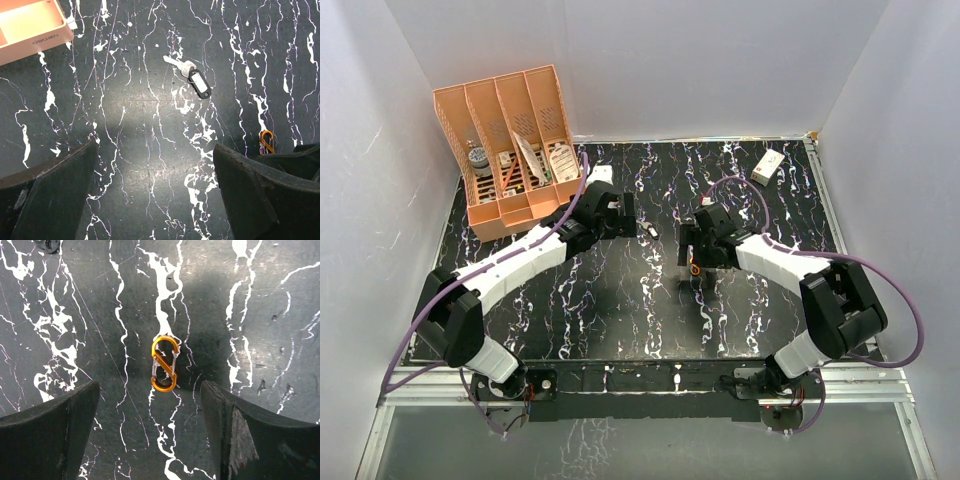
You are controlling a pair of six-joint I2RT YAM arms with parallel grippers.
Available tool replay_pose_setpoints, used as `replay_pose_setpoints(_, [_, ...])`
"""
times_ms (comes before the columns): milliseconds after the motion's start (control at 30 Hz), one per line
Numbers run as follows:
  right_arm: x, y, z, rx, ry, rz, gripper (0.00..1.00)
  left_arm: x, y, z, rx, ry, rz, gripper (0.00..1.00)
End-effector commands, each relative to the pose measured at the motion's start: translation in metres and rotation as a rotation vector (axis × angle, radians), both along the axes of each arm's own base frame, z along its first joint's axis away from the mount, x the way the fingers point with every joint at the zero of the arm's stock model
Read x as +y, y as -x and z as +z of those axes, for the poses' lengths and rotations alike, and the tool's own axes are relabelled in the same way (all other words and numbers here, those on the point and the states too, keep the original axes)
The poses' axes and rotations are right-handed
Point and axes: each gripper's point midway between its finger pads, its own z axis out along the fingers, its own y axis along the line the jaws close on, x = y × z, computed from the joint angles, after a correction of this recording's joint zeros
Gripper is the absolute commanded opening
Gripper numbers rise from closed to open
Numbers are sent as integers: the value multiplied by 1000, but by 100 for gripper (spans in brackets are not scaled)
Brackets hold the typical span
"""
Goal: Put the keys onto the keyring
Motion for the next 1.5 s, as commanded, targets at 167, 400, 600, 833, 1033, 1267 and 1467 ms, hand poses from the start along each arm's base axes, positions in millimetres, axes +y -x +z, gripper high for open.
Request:
replay_pose_setpoints(167, [19, -9, -4, -28, -47, 9, 80, 5, 3, 11, -22, 16, -9, 99])
replay_pose_setpoints(400, [23, -14, -8, -32, -48, 15, 80, 10, 5, 11, -29, 19, 1, 99])
replay_pose_setpoints(600, [32, -18, -12, -28, -52, 32, 80, 11, 5, 11, -30, 18, 4, 99])
replay_pose_setpoints(833, [49, -19, -8, -35, -67, 56, 80, 13, 6, 11, -28, 18, 6, 99])
replay_pose_setpoints(1033, [68, -15, -3, -34, -81, 75, 80, 16, 6, 11, -31, 10, 12, 99])
replay_pose_setpoints(1267, [93, -9, 0, -28, -101, 105, 80, 21, 8, 12, -35, 3, 19, 99])
replay_pose_setpoints(1467, [121, -6, 3, -22, -125, 138, 80, 28, 9, 15, -45, 0, 30, 99])
